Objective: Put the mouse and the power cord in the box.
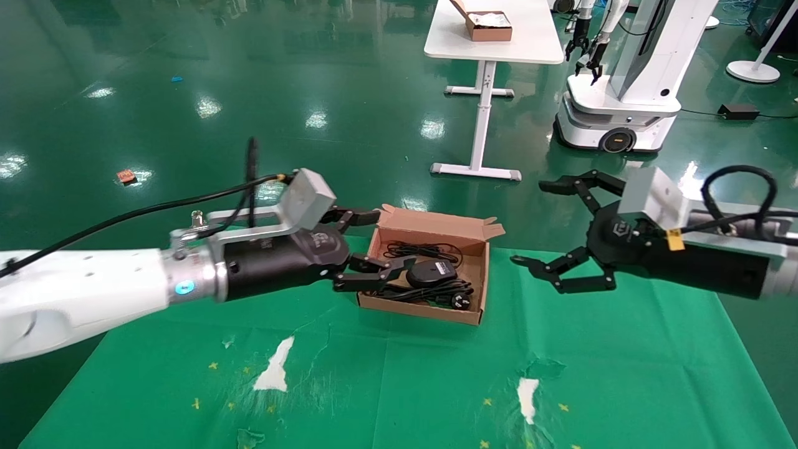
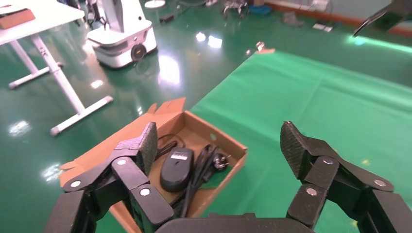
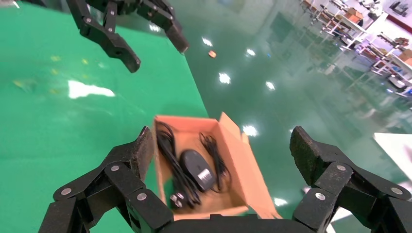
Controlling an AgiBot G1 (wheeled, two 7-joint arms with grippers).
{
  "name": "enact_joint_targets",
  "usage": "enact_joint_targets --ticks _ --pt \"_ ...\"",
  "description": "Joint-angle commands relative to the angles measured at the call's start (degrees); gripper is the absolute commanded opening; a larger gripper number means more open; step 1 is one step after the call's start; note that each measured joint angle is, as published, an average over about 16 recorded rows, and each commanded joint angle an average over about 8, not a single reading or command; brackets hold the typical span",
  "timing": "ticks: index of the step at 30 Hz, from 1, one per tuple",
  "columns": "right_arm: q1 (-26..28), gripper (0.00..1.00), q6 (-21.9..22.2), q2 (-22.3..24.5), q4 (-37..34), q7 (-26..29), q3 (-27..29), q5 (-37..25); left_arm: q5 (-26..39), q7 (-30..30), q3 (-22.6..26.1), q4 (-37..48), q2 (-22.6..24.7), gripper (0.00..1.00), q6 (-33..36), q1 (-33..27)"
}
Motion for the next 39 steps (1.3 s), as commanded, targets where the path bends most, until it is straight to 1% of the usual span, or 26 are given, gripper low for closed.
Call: enact_joint_targets --ticks 1,33,39 --pt "-1.4 1.00 -0.5 0.7 2.2 1.8 0.6 1.1 -1.3 -0.4 -0.9 -1.8 -1.4 1.00 1.2 1.2" --pt "-23.4 1.00 -8.4 11.4 37.5 30.8 9.9 18.5 -22.8 -7.4 -15.3 -31.5 -24.8 1.00 20.4 21.5" --pt "-26.1 1.00 -9.4 12.6 42.2 34.2 11.0 20.7 -25.8 -8.4 -17.4 -35.8 -28.0 1.00 23.1 24.3"
